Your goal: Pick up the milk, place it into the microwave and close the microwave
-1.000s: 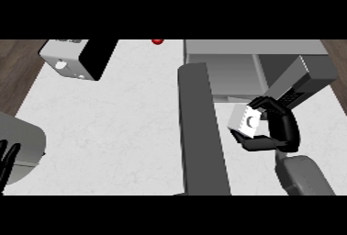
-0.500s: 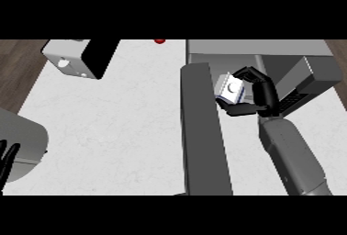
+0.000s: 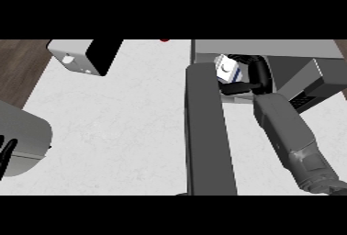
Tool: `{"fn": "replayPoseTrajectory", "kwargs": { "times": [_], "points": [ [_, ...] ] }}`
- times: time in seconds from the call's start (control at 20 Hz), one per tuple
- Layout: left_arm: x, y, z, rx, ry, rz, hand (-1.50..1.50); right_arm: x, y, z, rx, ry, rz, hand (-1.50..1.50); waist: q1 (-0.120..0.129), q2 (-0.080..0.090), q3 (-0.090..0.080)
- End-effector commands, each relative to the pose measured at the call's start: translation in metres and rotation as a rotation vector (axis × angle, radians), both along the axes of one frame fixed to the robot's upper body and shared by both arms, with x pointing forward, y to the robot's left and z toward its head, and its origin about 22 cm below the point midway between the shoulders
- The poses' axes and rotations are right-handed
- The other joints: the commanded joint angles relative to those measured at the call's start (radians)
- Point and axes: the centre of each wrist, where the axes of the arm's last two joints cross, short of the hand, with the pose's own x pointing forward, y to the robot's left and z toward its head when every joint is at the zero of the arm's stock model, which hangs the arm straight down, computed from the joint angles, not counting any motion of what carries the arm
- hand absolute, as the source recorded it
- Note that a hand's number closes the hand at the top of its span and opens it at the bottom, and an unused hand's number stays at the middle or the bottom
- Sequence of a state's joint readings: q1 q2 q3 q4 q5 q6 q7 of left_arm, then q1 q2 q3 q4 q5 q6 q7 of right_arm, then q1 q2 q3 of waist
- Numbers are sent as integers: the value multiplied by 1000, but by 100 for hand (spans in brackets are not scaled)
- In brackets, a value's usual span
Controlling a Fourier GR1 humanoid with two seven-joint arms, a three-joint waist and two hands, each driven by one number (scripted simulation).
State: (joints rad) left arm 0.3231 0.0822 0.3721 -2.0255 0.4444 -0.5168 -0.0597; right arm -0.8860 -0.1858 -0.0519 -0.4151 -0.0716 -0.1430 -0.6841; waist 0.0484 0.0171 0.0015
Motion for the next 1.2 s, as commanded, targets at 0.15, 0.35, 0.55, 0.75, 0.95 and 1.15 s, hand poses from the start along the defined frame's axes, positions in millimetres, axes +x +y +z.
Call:
{"fn": "replayPoseTrajectory", "kwargs": {
  "times": [0.15,0.35,0.55,0.75,0.95,1.15],
  "points": [
    [10,-1,3,-3,-21,-14,-150,16,4,16,-65,-35,-52,150,26,10,1],
    [27,-9,5,5,-39,-61,-150,27,11,36,-164,-58,-114,150,60,30,1],
    [31,-21,13,2,-45,-79,-150,29,-7,41,-177,-41,-163,150,67,36,3],
    [32,-25,7,10,-47,-89,-150,30,-9,43,-121,-50,-315,150,85,47,3],
    [40,-21,10,45,-64,-82,-150,32,-16,48,-144,-62,-448,150,99,64,3],
    [42,-26,14,79,-51,-111,-150,32,-20,48,-372,-124,-510,-150,123,65,1]
  ]
}}
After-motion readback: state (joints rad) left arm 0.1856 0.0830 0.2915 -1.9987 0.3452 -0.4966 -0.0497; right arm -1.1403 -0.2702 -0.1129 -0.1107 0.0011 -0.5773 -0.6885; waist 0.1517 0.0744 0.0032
